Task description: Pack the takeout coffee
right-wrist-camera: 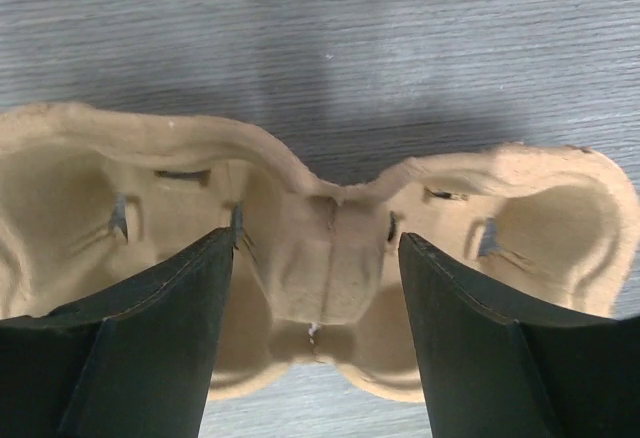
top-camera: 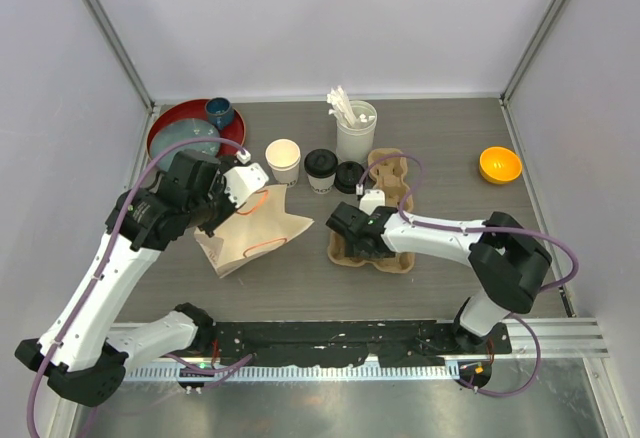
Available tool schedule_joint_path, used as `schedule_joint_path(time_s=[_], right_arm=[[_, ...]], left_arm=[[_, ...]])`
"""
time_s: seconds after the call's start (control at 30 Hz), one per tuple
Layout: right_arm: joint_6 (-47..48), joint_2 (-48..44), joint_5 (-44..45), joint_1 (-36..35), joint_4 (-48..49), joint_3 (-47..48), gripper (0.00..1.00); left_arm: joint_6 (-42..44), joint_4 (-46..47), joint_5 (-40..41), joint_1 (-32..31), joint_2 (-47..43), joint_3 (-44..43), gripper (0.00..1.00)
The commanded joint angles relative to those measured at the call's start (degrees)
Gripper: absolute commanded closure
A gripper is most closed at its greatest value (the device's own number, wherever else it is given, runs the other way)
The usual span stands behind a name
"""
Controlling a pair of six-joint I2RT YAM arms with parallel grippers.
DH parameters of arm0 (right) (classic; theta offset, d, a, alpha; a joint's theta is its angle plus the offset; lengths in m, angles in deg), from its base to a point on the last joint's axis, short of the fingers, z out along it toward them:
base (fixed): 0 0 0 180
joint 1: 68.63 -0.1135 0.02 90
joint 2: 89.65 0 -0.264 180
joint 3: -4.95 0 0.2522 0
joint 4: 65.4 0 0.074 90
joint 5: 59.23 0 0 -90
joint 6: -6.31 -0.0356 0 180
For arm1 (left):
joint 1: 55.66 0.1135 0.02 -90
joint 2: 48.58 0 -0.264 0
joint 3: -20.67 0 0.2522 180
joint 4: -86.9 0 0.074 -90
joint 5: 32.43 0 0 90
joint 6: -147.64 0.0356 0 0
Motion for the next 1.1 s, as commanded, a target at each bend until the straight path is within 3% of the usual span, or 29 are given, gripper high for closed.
schedule_joint_path(time_s=[0.0, 0.23, 0.47, 0.67, 0.9, 1.07], right_arm=[[-0.18, -0.14, -0.17, 1.15, 5.75, -1.08, 0.29], [1.85, 1.36, -0.43, 1.15, 6.02, -1.16, 0.44], [5.09, -2.94, 3.43, 1.06, 3.29, -0.81, 0.52], [11.94, -10.50, 6.86, -1.13, 0.57, 3.83, 0.52], [19.77, -21.13, 15.64, -7.54, -3.12, 13.94, 0.53], [32.57, -26.06, 20.13, -15.35, 3.10, 21.94, 0.57]], left_arm=[[0.21, 0.80, -1.11, 0.15, -0.27, -2.23, 1.00], [0.29, 0.71, -0.93, 0.07, 0.17, -2.84, 1.00], [0.21, 0.19, -0.93, -0.02, 0.43, -3.46, 1.00], [-0.06, 0.27, -1.11, 0.07, 0.87, -3.90, 1.00], [-0.93, 0.36, -1.02, 0.15, 1.13, -2.93, 1.00], [-2.17, 0.80, -1.11, 0.15, 0.34, -2.67, 1.00]])
